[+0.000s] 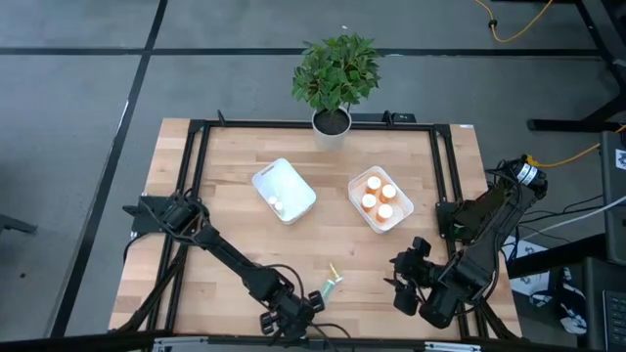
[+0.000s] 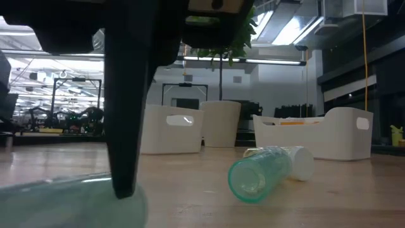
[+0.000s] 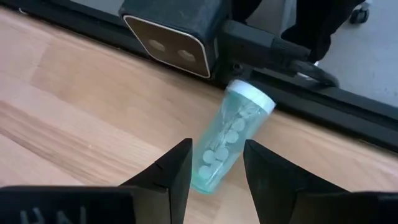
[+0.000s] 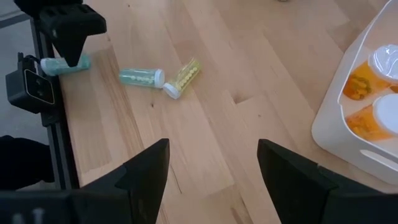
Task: Pick and place medicine bottles into bin by pill shape (circle, oval)
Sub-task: Put the bottom blue pill bottle into the left white bin
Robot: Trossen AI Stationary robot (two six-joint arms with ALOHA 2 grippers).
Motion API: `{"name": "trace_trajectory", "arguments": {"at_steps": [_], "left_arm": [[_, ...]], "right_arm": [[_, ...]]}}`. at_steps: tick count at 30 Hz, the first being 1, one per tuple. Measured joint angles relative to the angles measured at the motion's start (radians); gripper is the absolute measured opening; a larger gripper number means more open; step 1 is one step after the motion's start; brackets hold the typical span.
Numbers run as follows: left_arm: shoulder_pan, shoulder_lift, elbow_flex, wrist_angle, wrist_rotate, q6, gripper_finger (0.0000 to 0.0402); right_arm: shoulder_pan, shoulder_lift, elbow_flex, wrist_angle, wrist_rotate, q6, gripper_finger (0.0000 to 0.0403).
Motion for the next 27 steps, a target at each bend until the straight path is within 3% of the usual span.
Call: {"name": "trace_trajectory", "arguments": {"at_steps": [10, 14, 21, 27], "left_arm": [[-0.007, 0.003, 0.0, -0.128, -0.002, -0.114, 0.0137], [-0.007, 0.003, -0.001, -0.104, -0.001, -0.183, 0.0137], [-0.017, 0.003, -0.001, -0.041, 0.054, -0.187, 0.0137], [-0.028, 0.012, -0.001, -0.029, 0.043, -0.188, 0.0137]], "right_arm": [[0.0, 0.0, 0.0, 0.001, 0.008, 0.002, 0.0245], [0.0, 0.0, 0.0, 0.0, 0.027, 0.002, 0.0245], [0.0, 0.0, 0.0, 0.0, 0.033, 0.0, 0.0245], [0.0, 0.0, 0.0, 0.0, 0.034, 0.0, 0.0245]]}}
